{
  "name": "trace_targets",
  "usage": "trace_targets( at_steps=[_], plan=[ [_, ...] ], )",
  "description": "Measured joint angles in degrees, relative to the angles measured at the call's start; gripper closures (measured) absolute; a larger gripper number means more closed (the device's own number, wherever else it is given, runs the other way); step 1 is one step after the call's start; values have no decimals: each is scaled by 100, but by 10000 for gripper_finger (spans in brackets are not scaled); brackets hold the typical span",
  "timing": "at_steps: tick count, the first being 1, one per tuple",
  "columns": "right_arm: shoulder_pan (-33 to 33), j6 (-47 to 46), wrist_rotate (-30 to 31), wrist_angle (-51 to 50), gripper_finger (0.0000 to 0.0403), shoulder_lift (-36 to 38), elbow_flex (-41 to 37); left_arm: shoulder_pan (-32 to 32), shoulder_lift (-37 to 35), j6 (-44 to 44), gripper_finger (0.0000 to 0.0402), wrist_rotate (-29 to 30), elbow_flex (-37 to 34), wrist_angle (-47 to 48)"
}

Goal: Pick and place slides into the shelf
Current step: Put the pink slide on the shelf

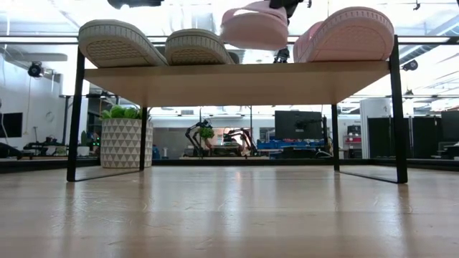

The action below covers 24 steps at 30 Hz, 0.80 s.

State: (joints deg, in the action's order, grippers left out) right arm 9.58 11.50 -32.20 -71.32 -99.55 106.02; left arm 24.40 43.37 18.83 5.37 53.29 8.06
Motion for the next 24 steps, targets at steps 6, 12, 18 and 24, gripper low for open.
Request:
trace_targets(
  at_steps=[6,12,18,24],
  plan=[
    [-214,-103,-276,135,394,-2,-225,0,-65,-4,195,13,3,-1],
    [-380,-227,-274,187,394,3,-312,0,-136,-40,195,13,3,-3],
    [-437,-457,-292,300,394,4,-576,0,-153,-44,195,13,3,0],
    [-433,-532,-309,430,394,4,-751,0,-133,-44,195,13,3,-1]
  ],
)
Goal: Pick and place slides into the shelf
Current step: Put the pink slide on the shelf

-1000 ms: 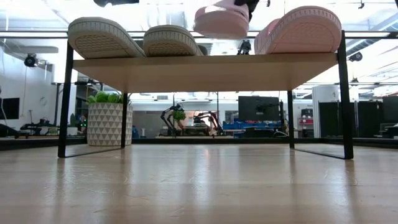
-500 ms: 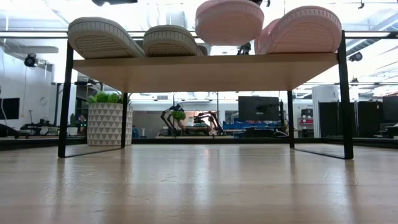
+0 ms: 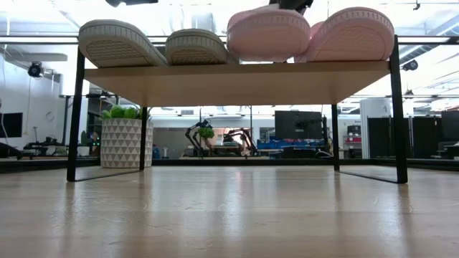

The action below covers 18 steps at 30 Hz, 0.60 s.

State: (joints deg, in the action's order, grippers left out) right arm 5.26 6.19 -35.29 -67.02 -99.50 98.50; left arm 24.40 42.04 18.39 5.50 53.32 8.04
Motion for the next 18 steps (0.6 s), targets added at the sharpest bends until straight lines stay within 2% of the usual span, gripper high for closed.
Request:
trace_targets(
  at_steps=[18],
  plan=[
    [201,-227,-323,206,394,9,-455,-2,15,0,195,0,4,-1]
  ],
)
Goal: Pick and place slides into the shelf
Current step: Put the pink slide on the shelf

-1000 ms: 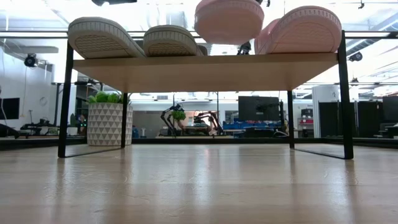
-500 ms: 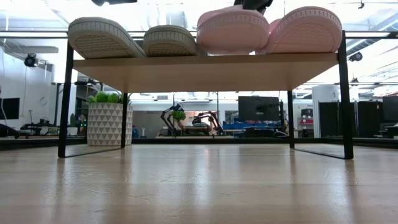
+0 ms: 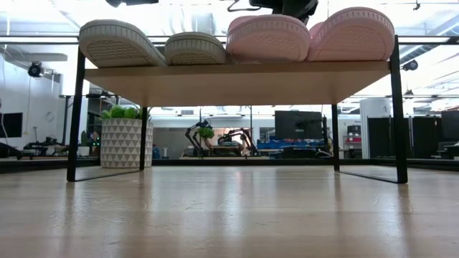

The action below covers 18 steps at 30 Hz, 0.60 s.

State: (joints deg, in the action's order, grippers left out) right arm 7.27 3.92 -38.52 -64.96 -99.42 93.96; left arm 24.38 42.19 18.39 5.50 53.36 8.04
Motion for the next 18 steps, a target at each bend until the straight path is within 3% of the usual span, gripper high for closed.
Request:
trace_targets(
  at_steps=[8,18],
  plan=[
    [24,-113,69,59,361,0,41,0,11,-7,195,-2,-2,2],
    [35,-135,161,19,279,56,45,0,22,-22,195,-4,-2,4]
  ],
)
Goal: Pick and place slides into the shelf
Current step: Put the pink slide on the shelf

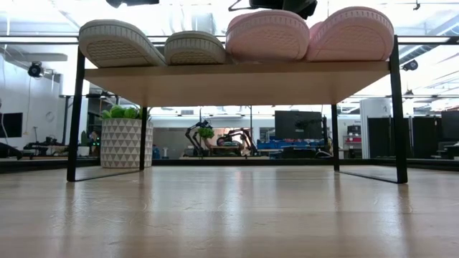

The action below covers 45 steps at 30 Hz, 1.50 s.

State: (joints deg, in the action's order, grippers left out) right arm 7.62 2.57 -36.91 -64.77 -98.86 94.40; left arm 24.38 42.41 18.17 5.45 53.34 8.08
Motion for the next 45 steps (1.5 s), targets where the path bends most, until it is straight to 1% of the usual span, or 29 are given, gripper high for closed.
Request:
trace_targets(
  at_steps=[3,6,8,13,15,18,22,24,28,31,34,37,41,45],
  plan=[
    [26,-24,32,-26,259,69,1,0,2,0,195,-2,2,-4],
    [34,-66,241,-89,243,124,7,0,-2,0,195,-2,0,0],
    [65,-30,265,-115,235,157,7,0,-4,0,195,-11,0,-2],
    [96,-58,298,-31,226,351,16,0,-6,-133,195,-17,2,0],
    [96,-59,505,-27,227,468,83,1,-22,-140,195,-17,0,11],
    [-17,62,1277,193,234,706,266,-1,-57,-161,195,-36,0,45],
    [-483,294,2761,573,244,1057,474,-2,-93,-566,195,-42,0,384],
    [-871,414,3414,911,250,1241,477,-2,-123,-741,195,-44,0,671],
    [-1767,551,4498,1587,259,1432,475,-2,-207,-1072,195,-46,-2,1341],
    [-2431,678,5642,2018,265,1331,456,-2,-286,-1186,195,-46,-4,1760],
    [-2915,779,6555,2195,272,1113,447,-2,-382,-1187,195,-46,-9,1969],
    [-3277,541,7184,2261,278,850,447,-2,-462,-1189,195,-46,-15,2000],
    [-3617,504,7812,2274,285,397,447,-7,-528,-1195,195,-48,-26,2041],
    [-3813,472,8360,2281,289,39,462,-7,-544,-1206,195,-50,-40,2268]
  ],
)
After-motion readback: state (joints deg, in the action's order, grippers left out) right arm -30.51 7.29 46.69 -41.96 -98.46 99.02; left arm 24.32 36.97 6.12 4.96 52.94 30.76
